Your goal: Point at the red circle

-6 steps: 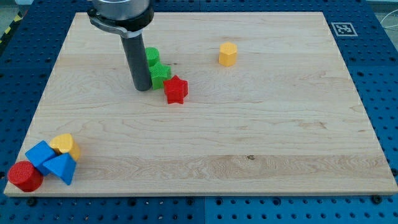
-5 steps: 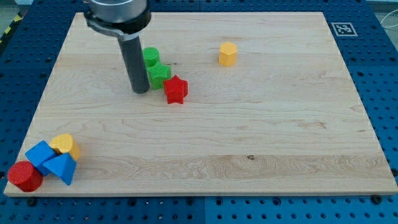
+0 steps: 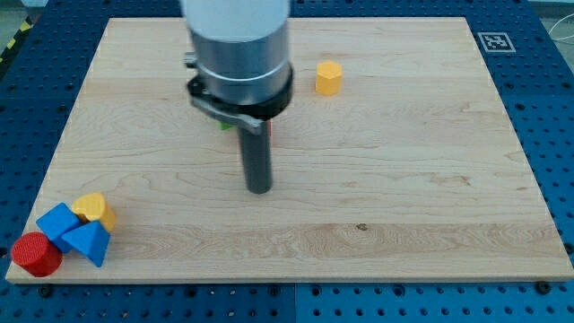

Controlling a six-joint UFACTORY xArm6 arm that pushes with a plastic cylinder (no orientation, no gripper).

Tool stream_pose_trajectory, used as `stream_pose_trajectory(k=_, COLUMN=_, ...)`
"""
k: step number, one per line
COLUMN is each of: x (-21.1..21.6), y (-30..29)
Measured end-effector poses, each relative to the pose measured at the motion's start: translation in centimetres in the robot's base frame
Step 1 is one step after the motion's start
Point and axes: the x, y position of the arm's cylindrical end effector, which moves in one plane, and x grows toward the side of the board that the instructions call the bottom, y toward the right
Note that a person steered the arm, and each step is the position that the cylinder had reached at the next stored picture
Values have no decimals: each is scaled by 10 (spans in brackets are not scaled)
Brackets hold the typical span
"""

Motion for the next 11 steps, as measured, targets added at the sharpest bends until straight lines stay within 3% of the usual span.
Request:
stream_pose_trajectory(k=2, x=-16, y=59)
stream_pose_trajectory(k=5, x=26, y=38)
stream_pose_trajectory(k=7, x=26, y=26)
stream_pose_trajectory(k=11, x=-21, y=-39)
